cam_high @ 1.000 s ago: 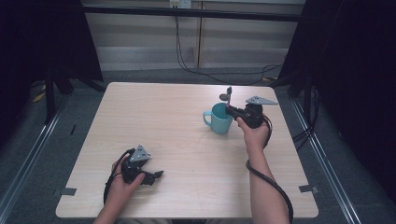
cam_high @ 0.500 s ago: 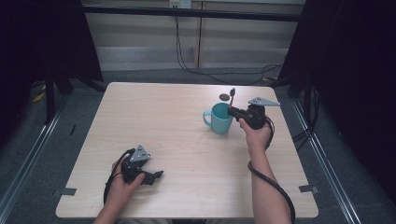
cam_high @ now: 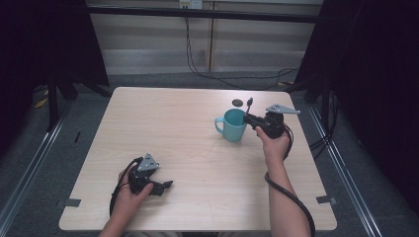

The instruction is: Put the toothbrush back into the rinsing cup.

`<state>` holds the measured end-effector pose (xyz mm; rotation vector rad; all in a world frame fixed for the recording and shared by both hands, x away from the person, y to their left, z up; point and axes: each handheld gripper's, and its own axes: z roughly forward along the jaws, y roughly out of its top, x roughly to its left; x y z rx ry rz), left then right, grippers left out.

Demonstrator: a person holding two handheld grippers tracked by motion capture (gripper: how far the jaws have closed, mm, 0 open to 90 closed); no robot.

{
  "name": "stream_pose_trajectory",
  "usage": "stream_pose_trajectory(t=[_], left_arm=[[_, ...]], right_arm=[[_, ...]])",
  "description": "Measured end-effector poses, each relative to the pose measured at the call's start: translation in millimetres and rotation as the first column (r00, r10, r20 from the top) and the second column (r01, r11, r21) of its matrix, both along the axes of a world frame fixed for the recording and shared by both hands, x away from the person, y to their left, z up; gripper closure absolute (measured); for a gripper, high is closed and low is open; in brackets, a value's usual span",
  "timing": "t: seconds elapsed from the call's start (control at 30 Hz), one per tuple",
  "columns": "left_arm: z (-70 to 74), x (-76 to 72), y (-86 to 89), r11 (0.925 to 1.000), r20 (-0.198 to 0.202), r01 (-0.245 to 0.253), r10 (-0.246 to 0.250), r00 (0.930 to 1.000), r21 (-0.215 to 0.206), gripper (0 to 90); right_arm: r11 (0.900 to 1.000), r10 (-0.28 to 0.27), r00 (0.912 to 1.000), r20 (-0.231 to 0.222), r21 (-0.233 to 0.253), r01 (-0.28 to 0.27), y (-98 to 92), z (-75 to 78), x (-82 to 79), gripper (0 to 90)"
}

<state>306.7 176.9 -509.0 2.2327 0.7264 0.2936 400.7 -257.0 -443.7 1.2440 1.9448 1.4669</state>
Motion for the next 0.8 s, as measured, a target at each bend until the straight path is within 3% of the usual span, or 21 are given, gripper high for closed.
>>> stream_pose_trajectory(t=[0.6, 0.8], left_arm=[[0.0, 0.0, 0.0, 1.0, 0.001, 0.0, 0.0, 1.0, 0.0, 15.0], [-0.1, 0.1, 0.0, 1.0, -0.001, 0.001, -0.001, 1.0, -0.001, 15.0]], right_arm=[[1.0, -0.025, 0.9997, -0.003, 0.009, 0.025, -8.2, 1.5, -5.7, 69.1], [0.999, -0.033, 0.9992, -0.022, -0.008, 0.033, -8.8, 2.1, -6.5, 56.9]])
